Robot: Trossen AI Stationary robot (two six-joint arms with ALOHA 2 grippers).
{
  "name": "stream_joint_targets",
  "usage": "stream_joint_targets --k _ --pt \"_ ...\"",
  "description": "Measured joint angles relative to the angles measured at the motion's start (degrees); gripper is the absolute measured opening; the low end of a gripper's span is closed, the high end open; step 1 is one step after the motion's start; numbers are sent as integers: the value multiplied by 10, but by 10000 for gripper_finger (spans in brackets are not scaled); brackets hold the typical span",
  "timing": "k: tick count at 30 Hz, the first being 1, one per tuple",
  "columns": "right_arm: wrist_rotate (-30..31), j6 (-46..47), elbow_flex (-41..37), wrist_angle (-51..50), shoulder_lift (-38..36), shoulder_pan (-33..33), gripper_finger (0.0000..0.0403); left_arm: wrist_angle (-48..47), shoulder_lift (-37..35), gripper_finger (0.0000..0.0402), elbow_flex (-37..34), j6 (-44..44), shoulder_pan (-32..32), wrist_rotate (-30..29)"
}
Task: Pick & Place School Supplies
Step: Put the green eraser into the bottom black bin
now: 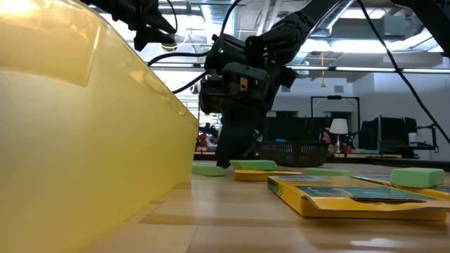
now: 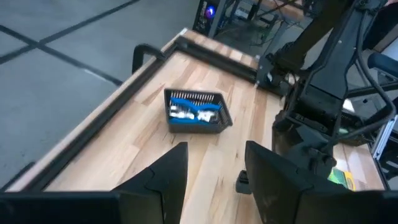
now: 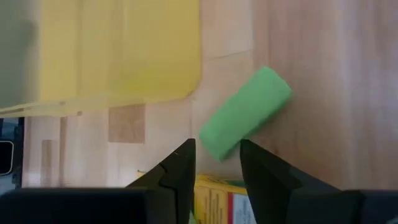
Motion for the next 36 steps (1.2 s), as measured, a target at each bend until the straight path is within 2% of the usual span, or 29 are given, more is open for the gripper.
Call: stream_joint_targets --k 5,11,19,25,32,36 --pt "-36 30 2 10 20 -1 117 -2 0 154 -49 -16 0 19" --pt "-28 55 -1 8 9 -18 117 14 0 154 -75 -18 -19 22" --pt "-19 60 -2 -90 -48 -78 117 167 -3 154 -75 -75 -26 24" --pt "-13 59 -7 -174 -104 -96 117 195 -3 154 -75 -90 -26 24" --pt "16 176 -94 -139 -158 -31 117 197 -3 154 -75 -76 -26 24" --pt "59 229 -133 -109 -186 12 117 200 -3 154 -75 -61 -26 24"
